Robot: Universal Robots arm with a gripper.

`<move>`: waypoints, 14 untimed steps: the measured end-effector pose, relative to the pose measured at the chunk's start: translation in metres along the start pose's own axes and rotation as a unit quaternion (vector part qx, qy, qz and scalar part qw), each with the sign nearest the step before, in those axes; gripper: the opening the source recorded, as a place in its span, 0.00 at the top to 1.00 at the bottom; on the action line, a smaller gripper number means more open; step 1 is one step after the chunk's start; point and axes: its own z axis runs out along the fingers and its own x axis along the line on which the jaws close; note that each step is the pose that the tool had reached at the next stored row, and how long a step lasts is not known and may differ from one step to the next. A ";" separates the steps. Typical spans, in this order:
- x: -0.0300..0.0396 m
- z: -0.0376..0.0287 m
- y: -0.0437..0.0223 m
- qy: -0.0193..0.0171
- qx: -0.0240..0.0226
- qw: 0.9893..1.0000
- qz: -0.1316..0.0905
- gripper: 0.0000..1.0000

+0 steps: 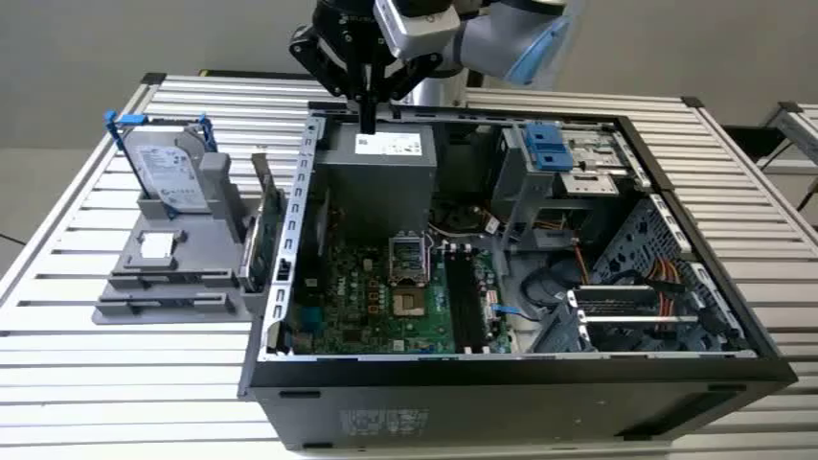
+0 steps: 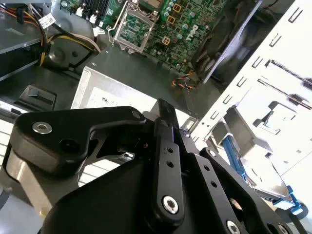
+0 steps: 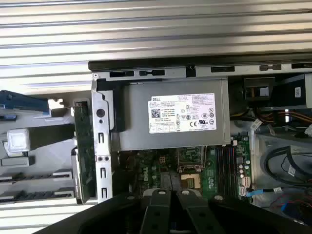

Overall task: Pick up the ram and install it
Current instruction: 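Reach for the ram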

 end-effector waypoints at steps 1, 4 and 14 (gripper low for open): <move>0.0000 0.0000 0.0000 0.000 0.000 1.000 0.000 1.00; 0.0001 -0.0001 0.0000 0.000 0.000 1.000 0.000 1.00; 0.0046 -0.0001 -0.0003 0.000 0.000 1.000 0.000 1.00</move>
